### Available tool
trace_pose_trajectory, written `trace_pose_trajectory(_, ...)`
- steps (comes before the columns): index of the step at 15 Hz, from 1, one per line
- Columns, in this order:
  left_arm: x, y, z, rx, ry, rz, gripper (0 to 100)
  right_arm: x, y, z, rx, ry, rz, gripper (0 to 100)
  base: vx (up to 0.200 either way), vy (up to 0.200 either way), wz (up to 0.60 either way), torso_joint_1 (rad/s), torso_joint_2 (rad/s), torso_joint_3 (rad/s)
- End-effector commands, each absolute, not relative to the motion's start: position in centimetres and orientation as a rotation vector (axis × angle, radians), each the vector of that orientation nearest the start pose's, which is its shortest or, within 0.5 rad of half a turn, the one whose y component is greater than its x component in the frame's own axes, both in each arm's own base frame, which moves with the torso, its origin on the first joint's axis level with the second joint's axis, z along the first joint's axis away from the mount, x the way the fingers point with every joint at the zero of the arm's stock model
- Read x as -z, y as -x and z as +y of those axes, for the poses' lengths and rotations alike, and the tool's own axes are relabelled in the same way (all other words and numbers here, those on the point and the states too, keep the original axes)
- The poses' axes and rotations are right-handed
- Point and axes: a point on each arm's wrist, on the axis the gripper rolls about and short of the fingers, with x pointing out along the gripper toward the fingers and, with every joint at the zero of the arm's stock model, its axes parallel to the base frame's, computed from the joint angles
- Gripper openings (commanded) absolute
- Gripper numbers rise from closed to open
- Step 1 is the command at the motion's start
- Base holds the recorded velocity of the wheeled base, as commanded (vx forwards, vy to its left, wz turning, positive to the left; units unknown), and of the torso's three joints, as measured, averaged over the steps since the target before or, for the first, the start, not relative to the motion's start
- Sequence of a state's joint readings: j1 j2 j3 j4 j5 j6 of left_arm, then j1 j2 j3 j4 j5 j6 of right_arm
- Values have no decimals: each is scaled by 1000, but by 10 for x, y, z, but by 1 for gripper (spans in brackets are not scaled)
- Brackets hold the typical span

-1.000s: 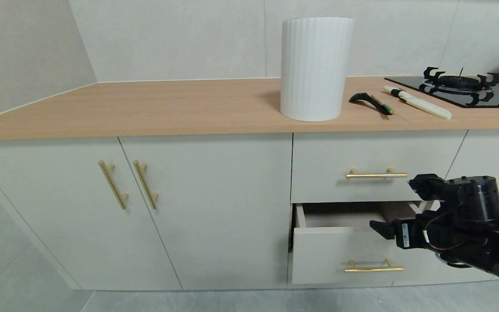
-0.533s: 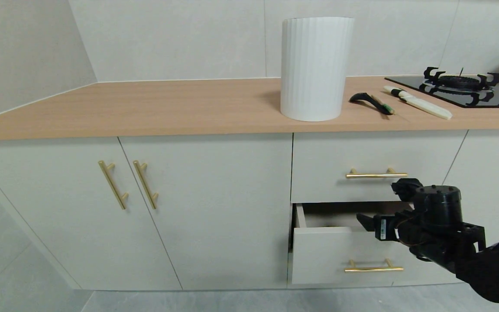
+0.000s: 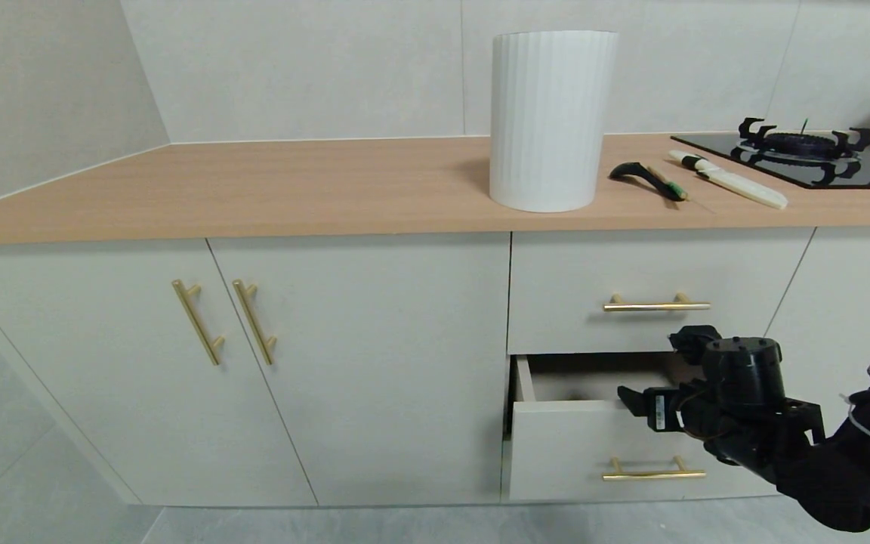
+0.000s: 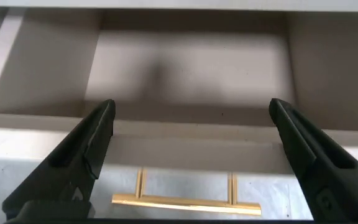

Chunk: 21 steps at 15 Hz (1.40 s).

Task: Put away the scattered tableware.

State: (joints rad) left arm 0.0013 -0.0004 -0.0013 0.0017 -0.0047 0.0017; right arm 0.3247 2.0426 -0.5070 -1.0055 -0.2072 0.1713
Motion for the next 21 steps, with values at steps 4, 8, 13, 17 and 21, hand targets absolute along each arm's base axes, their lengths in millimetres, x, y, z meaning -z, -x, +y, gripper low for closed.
trace_pose_trajectory(4, -76, 23, 0, 3, -2, 0, 100, -38, -291, 93, -70, -22, 542, 100, 0, 0, 0, 0, 0, 0)
trace_pose_trajectory(8, -76, 23, 0, 3, -2, 0, 100, -54, -280, 90, -75, -23, 540, 100, 0, 0, 0, 0, 0, 0)
trace_pose_trajectory(13, -76, 23, 0, 3, -2, 0, 100, -78, -260, 85, -108, -12, 601, 100, 0, 0, 0, 0, 0, 0)
trace_pose_trajectory(17, -76, 23, 0, 3, -2, 0, 100, -89, -245, 85, -180, -7, 670, 100, 0, 0, 0, 0, 0, 0)
trace_pose_trajectory(21, -76, 23, 0, 3, -2, 2, 100, -83, -246, 87, -184, 3, 697, 100, 0, 0, 0, 0, 0, 0)
